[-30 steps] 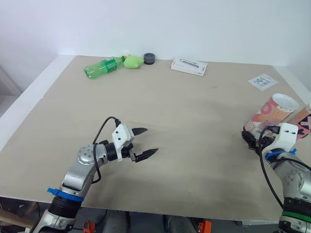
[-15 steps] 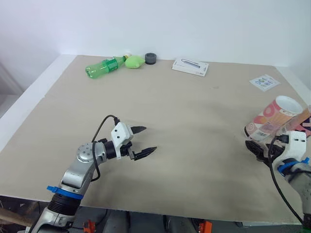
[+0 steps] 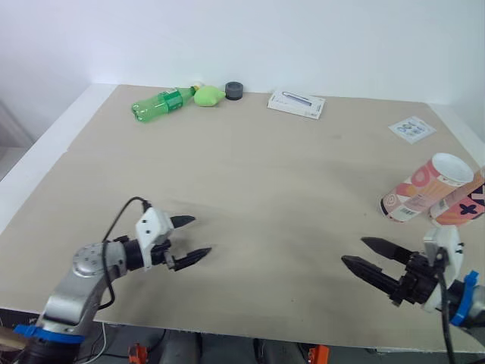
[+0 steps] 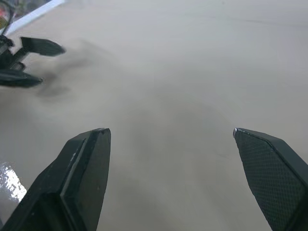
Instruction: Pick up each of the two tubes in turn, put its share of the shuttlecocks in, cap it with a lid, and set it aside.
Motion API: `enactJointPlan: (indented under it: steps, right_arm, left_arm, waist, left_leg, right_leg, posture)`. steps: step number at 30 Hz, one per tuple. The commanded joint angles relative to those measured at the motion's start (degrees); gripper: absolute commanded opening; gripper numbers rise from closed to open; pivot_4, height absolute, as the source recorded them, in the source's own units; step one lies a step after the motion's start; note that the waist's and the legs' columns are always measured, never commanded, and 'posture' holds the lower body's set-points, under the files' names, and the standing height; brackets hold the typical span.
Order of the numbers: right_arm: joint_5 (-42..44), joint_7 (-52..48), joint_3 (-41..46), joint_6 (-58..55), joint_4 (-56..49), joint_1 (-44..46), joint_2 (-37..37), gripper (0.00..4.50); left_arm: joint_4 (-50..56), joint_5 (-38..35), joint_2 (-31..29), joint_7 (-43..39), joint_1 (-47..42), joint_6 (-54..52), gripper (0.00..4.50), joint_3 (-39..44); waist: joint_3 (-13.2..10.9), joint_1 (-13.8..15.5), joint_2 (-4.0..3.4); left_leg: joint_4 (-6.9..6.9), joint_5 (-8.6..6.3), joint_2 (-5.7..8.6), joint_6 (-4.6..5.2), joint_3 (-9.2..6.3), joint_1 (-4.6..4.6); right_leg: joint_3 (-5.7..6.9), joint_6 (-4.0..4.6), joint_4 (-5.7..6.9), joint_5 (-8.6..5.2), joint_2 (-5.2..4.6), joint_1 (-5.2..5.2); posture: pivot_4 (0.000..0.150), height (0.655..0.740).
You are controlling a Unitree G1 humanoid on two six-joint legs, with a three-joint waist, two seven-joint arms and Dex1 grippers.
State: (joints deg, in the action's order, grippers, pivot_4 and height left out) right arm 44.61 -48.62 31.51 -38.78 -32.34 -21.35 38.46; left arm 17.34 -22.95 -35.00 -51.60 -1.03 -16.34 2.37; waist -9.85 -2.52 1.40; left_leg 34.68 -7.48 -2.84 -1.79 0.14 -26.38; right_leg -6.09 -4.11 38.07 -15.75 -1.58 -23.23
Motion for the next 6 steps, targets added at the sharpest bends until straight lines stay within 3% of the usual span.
enactJointPlan:
  steps: [1, 6]
  right_arm:
    - [-1.87, 0.36, -1.42, 2.75, 0.36, 0.04, -0.42, 4.38]
    - [-5.12, 0.43, -6.97, 4.85, 2.09, 1.22, -0.57, 4.38]
  left_arm:
    - [3.23, -0.31, -0.46, 1.34, 1.24, 0.5, 4.5, 1.99]
    - [4.85, -2.78, 1.43, 3.64, -0.14, -1.2, 4.5, 2.26]
  waist:
    - [0.0, 0.1, -0.01]
    - [-0.02, 0.11, 0.07]
  left_leg:
    - [0.0, -0.01, 0.05, -0.02, 0.02, 0.0]
    - [0.0, -0.05, 0.19, -0.07, 0.21, 0.0]
  right_leg:
    - [0.05, -0.02, -0.02, -0.02, -0.1, -0.08]
    - [0.1, -0.07, -0.07, -0.04, -0.41, -0.04]
  posture:
    - [0.15, 0.7294]
    - [0.15, 0.7294]
